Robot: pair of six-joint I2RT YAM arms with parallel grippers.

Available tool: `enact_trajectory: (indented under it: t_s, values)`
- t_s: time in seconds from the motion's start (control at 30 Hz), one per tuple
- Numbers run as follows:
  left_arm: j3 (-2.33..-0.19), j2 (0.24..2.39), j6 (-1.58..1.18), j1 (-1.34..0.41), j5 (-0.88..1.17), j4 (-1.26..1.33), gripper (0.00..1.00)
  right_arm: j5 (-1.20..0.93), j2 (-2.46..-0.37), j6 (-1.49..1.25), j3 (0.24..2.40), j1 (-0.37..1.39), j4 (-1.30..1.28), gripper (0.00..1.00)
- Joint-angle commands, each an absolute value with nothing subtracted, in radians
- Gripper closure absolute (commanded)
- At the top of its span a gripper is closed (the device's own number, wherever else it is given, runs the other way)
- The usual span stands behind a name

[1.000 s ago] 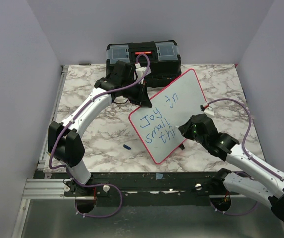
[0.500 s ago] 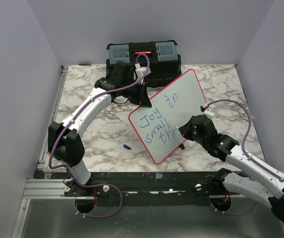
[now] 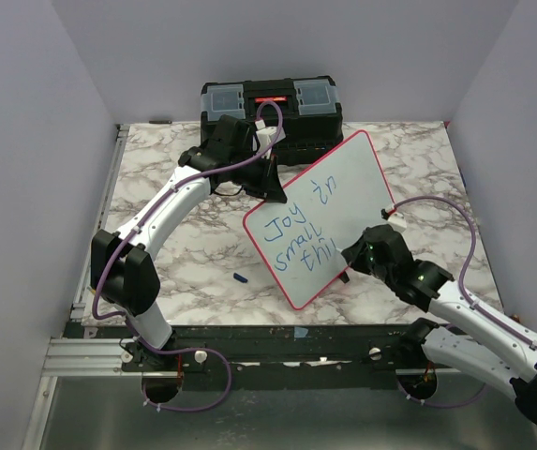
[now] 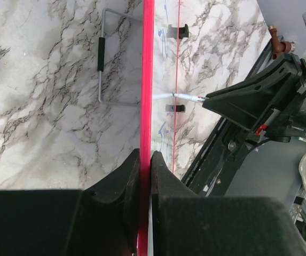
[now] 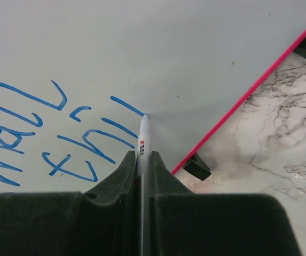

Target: Write a sentence on the whiteboard

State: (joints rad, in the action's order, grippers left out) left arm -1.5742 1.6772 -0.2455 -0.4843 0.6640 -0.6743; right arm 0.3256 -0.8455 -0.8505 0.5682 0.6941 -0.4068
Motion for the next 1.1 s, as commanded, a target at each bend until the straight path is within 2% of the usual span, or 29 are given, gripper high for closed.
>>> enact_trajectory:
  t_s: [0.0,1.07]
  values:
    - [-1.58,1.665,-0.192,-0.49,0.629,-0.672,1.0,0.299,-0.86,-0.869,0.546,0.693,-0.434,0.99]
    - [-1.58,1.669,-0.189,-0.49,0.625,-0.673,1.0,0.32,-0.979,-0.812,0.697,0.691,-0.376,0.99]
